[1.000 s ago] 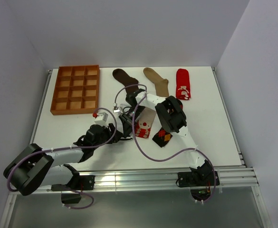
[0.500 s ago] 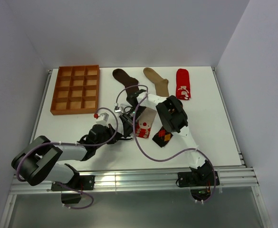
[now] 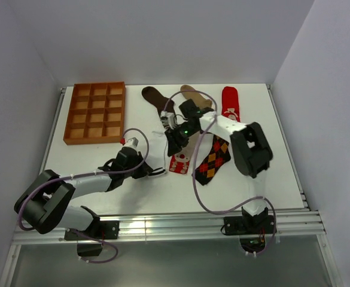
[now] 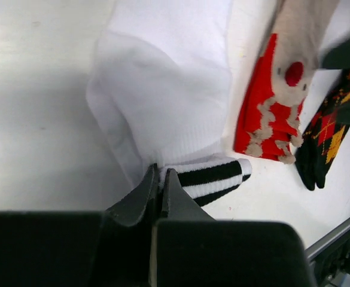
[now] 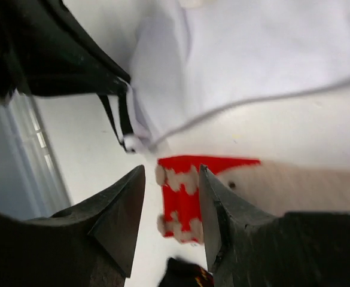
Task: Roll the socks
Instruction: Roll the sock at the center of the board.
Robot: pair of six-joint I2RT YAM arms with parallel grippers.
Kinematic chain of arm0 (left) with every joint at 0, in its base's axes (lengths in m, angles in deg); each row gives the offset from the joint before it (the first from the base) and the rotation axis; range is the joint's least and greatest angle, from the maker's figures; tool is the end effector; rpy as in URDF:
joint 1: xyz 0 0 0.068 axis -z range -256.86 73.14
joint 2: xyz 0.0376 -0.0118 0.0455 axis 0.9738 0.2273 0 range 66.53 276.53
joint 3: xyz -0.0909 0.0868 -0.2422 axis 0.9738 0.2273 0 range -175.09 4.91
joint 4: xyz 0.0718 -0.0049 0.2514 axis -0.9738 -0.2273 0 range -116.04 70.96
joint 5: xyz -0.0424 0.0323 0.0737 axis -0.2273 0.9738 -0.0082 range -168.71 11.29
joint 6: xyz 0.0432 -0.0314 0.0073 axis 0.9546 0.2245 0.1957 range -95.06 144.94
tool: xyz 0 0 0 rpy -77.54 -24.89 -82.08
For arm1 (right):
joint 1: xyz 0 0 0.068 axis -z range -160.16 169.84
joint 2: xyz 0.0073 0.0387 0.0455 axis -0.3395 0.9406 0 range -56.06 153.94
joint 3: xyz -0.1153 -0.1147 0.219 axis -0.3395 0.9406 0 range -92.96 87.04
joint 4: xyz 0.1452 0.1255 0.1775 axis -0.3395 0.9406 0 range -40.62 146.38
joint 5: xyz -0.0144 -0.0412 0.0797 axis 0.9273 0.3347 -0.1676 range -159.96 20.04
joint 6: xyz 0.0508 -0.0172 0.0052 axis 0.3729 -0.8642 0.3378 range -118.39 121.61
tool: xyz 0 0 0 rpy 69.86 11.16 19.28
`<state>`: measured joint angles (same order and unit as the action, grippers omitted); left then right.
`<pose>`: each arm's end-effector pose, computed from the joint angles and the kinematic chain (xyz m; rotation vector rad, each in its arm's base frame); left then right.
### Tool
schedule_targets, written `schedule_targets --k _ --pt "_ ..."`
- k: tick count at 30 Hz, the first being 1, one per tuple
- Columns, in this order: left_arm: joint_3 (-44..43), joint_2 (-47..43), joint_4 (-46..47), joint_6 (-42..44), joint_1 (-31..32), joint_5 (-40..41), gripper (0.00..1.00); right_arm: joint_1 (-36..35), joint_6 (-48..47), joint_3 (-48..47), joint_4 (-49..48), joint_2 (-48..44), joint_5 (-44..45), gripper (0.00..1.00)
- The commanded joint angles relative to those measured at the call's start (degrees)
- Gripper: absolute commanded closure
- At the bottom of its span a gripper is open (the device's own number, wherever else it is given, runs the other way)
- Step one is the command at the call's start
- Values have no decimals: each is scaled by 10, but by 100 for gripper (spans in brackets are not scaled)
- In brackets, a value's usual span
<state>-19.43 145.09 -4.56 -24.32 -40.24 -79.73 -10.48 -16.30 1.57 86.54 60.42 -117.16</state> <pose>0.1954 -0.1460 0.1385 -0.2538 2.3834 -0.7813 0.3451 0.2321 0.1838 -1.2693 2.2962 1.1900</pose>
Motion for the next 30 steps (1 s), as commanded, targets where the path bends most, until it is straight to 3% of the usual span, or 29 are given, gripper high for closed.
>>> schedule_targets --k 1,7,11,16,24,30 --pt "-14 -9 -110 -4 -30 -35 100 8 -40 98 -111 -122 75 52" --pt "-55 19 -174 2 -51 -76 100 -30 -142 290 -258 -288 182 52" --pt "-75 40 -206 0 -56 -94 100 -153 -201 392 -355 -348 308 52" --pt "-83 73 -199 -21 -68 -170 100 -242 -244 456 -458 -342 386 47" --pt "-106 105 -228 -9 -75 -180 100 -337 -329 511 -633 -285 499 48" --pt "-116 114 -232 -1 -77 -186 100 -365 -346 499 -638 -232 519 47"
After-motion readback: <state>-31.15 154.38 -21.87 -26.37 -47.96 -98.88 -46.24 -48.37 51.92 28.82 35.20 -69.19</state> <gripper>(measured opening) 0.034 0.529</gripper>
